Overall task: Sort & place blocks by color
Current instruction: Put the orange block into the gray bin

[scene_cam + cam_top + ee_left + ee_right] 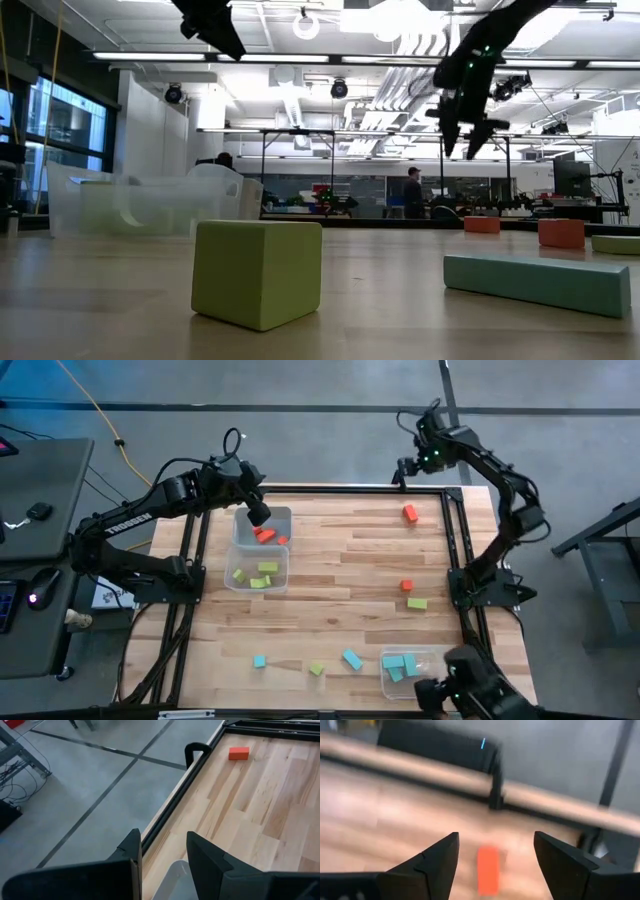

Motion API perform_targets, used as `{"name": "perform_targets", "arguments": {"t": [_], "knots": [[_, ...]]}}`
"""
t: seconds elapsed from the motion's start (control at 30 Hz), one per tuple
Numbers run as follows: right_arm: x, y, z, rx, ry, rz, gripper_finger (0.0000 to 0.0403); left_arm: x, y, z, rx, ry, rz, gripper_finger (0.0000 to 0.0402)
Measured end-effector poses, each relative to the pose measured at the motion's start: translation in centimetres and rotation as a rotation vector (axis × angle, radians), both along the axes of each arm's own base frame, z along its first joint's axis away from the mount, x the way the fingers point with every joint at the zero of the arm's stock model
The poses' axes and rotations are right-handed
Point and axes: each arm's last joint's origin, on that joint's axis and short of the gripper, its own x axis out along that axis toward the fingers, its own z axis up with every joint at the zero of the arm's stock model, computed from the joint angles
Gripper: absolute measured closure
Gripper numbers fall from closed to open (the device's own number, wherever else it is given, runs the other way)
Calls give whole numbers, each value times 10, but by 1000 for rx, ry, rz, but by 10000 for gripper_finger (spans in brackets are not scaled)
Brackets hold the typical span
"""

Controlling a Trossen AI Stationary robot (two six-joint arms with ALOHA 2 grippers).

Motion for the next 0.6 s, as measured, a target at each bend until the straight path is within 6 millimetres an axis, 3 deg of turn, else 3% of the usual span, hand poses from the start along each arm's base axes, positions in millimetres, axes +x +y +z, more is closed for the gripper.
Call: {"name": "perform_targets", "arguments": {"t": [0.27, 0.6], "knots": [[12, 3, -43, 314, 95, 63, 155, 0, 0, 0, 0, 1, 0, 316], [35, 5, -76, 422, 184, 100, 155, 0, 0, 0, -3, 6, 0, 316]]}}
